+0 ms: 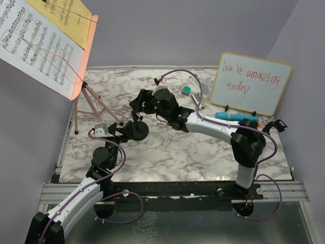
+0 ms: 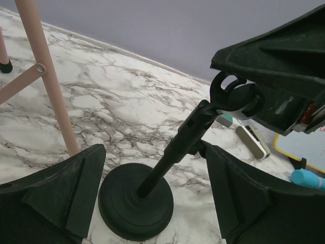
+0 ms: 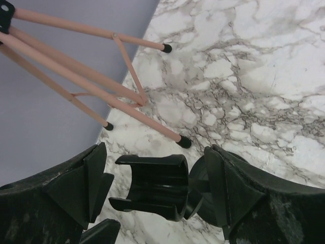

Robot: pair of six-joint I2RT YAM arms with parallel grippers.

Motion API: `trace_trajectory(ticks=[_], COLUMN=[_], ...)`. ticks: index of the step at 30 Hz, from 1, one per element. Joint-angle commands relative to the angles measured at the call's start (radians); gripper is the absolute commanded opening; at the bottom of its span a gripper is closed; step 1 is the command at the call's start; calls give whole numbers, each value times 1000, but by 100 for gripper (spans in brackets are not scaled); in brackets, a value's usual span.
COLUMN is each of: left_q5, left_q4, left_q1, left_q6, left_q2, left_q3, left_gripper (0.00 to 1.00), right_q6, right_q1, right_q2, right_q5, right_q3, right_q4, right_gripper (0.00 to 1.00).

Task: Pack up the instrument practice props
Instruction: Move the microphone stand to the center of the board.

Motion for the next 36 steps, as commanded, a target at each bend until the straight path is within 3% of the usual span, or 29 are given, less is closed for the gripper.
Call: trace_trajectory(ticks=[1,8,12,15,23,36], left_q5=[-23,-21,-21,-21,-24,-23], left_q4=[-10,-10,-10,-10,-11,-14], left_q1=[0,0,0,0,0,0], left_q6=[-9,-10,-10,-9,-4,1], left_q2=[-11,-12,-10,-11,-15,-19], left_q3=[10,9,9,9,8,11], left_gripper=[87,87,87,87,87,87], right_q6=[30,30,26,21,-53,-132], right_q1=[10,10,10,10,10,-42], right_q2=[25,26,28,28,-40,-232], right_q5=[-10,-47,-65,-90,-59,144], right_q3=[30,34,43,53,56,-19], right_q4=[-89,-123,-127,-142,-300,-584], right_gripper=[82,77,67,52,1,0])
